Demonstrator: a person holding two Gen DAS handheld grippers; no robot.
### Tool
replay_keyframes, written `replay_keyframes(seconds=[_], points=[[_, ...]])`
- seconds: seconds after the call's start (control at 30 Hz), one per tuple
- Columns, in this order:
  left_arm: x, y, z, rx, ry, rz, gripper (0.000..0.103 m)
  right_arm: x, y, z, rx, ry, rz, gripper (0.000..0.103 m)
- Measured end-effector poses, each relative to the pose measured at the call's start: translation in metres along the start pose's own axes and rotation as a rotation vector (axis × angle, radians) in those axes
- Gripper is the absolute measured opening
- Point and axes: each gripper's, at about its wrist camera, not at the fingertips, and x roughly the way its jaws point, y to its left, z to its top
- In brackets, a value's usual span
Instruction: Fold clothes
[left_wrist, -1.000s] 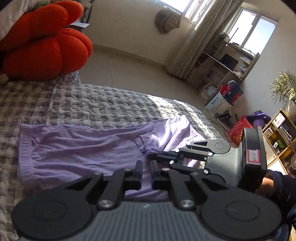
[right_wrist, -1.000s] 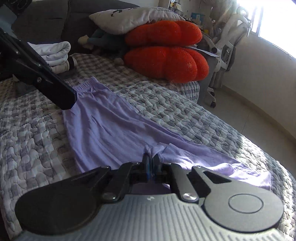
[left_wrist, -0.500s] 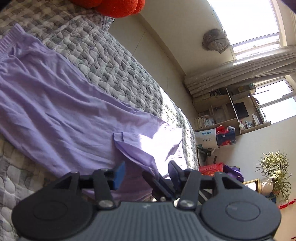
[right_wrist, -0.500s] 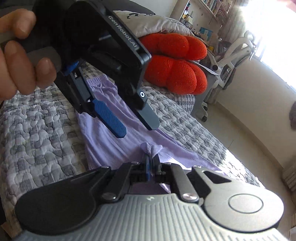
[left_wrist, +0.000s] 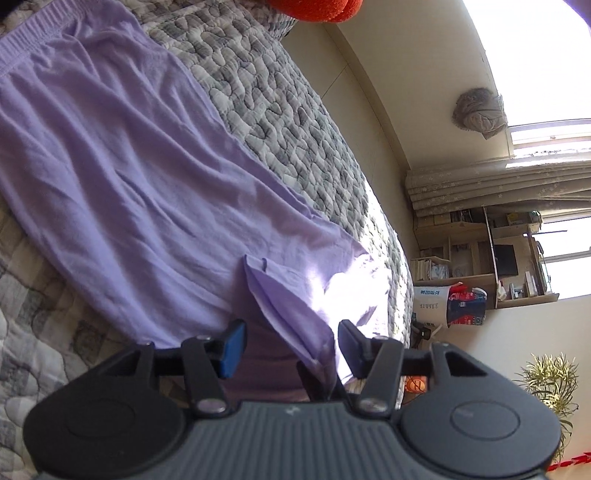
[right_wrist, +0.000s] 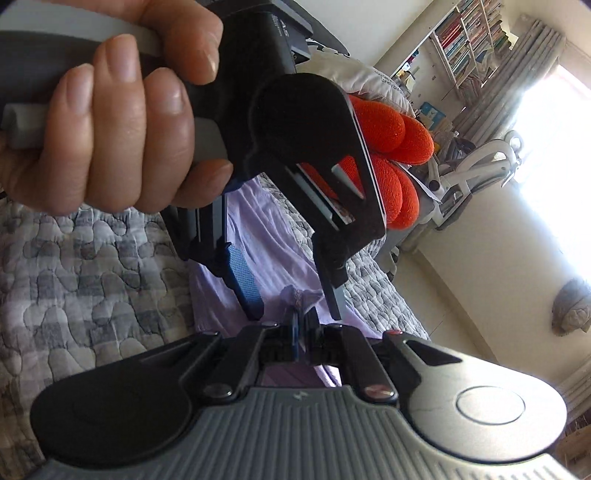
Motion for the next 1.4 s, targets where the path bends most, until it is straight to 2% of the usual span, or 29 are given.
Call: replay_keyframes(seconds=[0.1, 0.13, 0.2, 0.27, 0.37, 0.43, 0.67, 0.87, 0.97, 1.07, 1.27, 1.4], points=[[-0.002, 0.001, 0.001, -0.007, -0.012, -0.014, 0.054, -0.003, 0.000, 0.003, -0.014, -0.038, -0.005, 0.007], [-0.003, 0.001, 0.002, -0.006, -0.014, -0.017, 0.050, -0.005, 0.001, 0.004, -0.021, -0.054, -0.005, 0.007], [-0.005, 0.002, 0.002, -0.007, -0.027, 0.004, 0.042, -0.009, 0.006, 0.005, -0.055, -0.082, -0.016, 0.007], [-0.008, 0.005, 0.003, -0.022, -0.048, 0.029, 0.024, -0.011, 0.012, 0.006, -0.094, -0.101, -0.031, 0.007], [-0.018, 0.009, 0.006, -0.035, -0.089, 0.047, 0.005, -0.010, 0.014, 0.007, -0.102, -0.101, -0.038, 0.007], [-0.027, 0.007, 0.009, -0.019, -0.127, 0.041, 0.002, -0.009, 0.015, 0.007, -0.104, -0.100, -0.040, 0.007], [-0.053, -0.018, 0.016, 0.139, -0.251, -0.003, 0.001, 0.000, 0.012, 0.024, -0.060, -0.119, -0.114, 0.007], [-0.067, -0.015, 0.033, 0.147, -0.300, 0.003, 0.001, 0.015, 0.014, 0.039, -0.029, -0.134, -0.126, 0.007], [-0.072, -0.019, 0.046, 0.195, -0.286, 0.022, 0.001, 0.026, 0.018, 0.049, -0.034, -0.137, -0.119, 0.007], [-0.074, -0.023, 0.063, 0.288, -0.259, 0.035, 0.001, 0.038, 0.021, 0.063, -0.011, -0.125, -0.097, 0.007], [-0.080, 0.001, 0.088, 0.324, -0.230, 0.074, 0.001, 0.063, 0.029, 0.087, 0.061, -0.110, -0.030, 0.007], [-0.092, 0.012, 0.097, 0.322, -0.254, 0.085, 0.001, 0.078, 0.028, 0.103, 0.127, -0.118, 0.002, 0.007]])
